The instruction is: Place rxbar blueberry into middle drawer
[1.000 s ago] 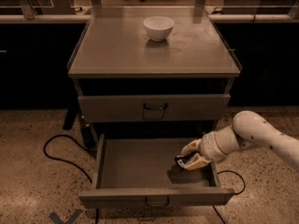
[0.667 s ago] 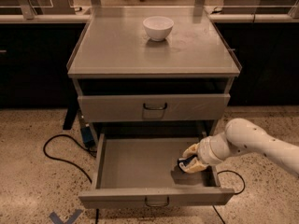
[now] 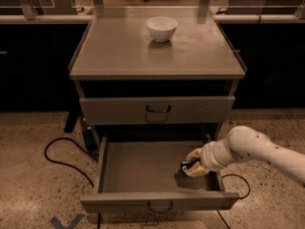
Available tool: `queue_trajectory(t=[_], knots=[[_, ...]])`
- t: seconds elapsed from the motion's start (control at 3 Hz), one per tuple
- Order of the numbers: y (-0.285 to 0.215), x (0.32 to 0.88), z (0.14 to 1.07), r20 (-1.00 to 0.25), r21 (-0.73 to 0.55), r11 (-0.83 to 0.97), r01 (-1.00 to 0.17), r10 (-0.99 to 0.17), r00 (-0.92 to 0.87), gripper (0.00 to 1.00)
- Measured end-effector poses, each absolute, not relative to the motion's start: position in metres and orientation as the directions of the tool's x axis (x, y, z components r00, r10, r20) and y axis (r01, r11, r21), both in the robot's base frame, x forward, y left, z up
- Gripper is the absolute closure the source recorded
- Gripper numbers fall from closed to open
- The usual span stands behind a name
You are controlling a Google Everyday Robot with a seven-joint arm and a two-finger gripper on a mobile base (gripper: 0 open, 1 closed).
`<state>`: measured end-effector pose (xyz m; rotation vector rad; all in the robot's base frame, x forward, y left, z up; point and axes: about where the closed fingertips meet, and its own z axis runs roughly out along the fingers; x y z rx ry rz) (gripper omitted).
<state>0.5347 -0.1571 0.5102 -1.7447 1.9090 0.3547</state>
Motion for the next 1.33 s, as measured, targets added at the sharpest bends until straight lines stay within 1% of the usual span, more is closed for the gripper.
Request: queue_trajectory(t=[0.33,0.67,1.0,1.33], knots=[[-0.148,0.533,0.483,-0.518,-0.116,0.169,-0.979,-0.851,-0.086,1.0],[-0.106,0.535,0.436,-0.491,-0.067,0.178,-0.982,-0.862,-0.122,1.0],[-0.071,0.538,0.406,-0.465,-0.043,0.173,-0.984,-0.875,-0.133,1.0],[-0.02,0.544,0.387,-0.457,-0.04,0.168,-0.985,-0.88,-0.131,1.0]])
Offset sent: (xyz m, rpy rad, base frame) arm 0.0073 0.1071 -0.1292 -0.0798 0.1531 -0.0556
